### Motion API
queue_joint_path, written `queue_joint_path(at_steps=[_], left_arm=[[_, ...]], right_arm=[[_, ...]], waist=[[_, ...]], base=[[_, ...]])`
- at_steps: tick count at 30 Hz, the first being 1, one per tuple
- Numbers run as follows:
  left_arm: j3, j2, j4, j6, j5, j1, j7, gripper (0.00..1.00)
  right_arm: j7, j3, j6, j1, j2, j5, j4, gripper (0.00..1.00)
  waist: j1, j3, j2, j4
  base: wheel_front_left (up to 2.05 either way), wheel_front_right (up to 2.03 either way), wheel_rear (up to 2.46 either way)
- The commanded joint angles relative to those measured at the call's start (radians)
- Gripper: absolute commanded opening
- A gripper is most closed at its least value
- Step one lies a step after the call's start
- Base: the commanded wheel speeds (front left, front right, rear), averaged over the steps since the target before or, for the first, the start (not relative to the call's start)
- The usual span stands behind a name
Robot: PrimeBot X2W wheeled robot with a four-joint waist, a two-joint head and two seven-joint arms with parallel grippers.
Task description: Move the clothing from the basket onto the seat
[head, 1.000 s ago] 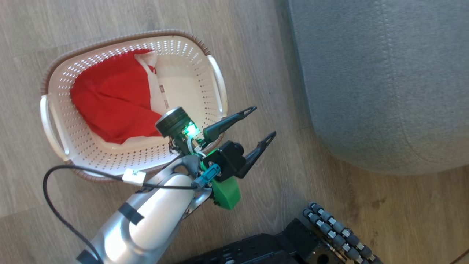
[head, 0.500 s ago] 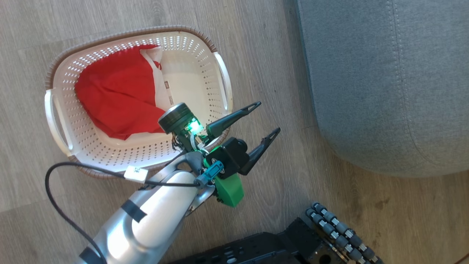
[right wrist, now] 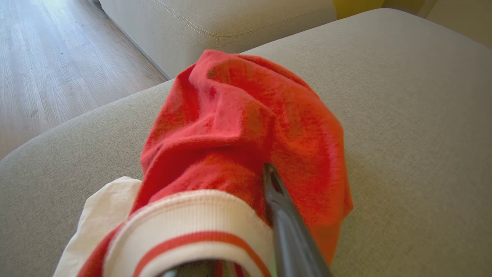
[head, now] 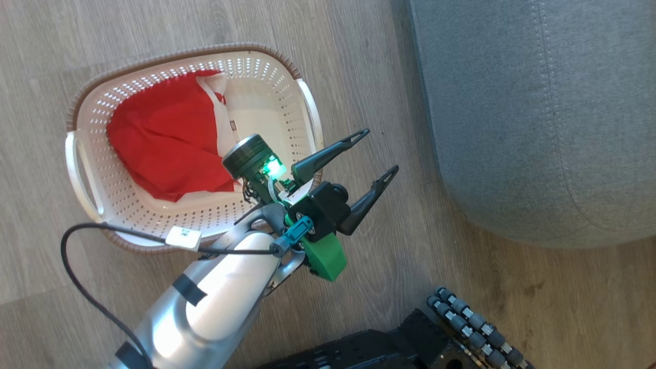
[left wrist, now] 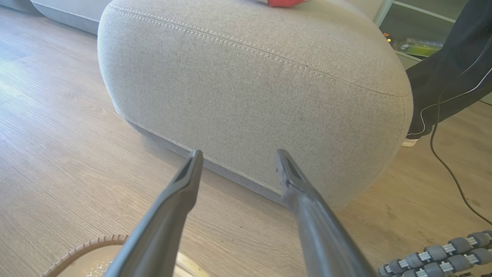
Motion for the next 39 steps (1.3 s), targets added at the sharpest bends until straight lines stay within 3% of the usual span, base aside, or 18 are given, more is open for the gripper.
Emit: queue_joint_path(at_steps=[1, 10, 15, 22, 30, 39], left_arm=[[0.022, -0.013, -0.036, 0.001, -0.003, 0.012, -0.005, 1.0], [0.03, -0.025, -0.035, -0.003, -0.007, 0.04, -0.005, 1.0], [0.032, -0.04, -0.04, -0.005, -0.015, 0.068, -0.005, 1.0], [0.031, -0.056, -0.039, -0.007, -0.028, 0.127, -0.005, 1.0], [0.07, -0.063, -0.06, 0.008, -0.048, 0.2, -0.005, 1.0], [0.149, -0.064, -0.093, 0.02, -0.067, 0.282, -0.005, 1.0]], right_arm=[[0.013, 0.005, 0.007, 0.028, -0.019, 0.006, -0.021, 1.0], [0.173, 0.061, 0.007, 0.069, -0.02, 0.026, -0.017, 1.0], [0.327, 0.128, 0.007, 0.111, -0.014, 0.017, -0.016, 1.0], [0.424, 0.226, 0.007, 0.137, 0.004, 0.049, -0.051, 1.0], [0.382, 0.356, 0.007, 0.232, 0.013, 0.182, -0.215, 1.0], [0.206, 0.479, 0.007, 0.366, -0.018, 0.332, -0.369, 1.0]], waist=[[0.0, -0.009, 0.0, 0.0], [0.0, -0.086, 0.0, 0.004], [0.0, -0.159, 0.0, 0.009], [0.0, -0.271, 0.0, 0.018], [0.0, -0.397, 0.0, 0.043], [0.0, -0.521, 0.0, 0.082]], base=[[0.0, 0.0, 0.0], [0.0, 0.0, 0.0], [0.0, 0.0, 0.0], [0.0, 0.0, 0.0], [0.0, 0.0, 0.0], [0.0, 0.0, 0.0]])
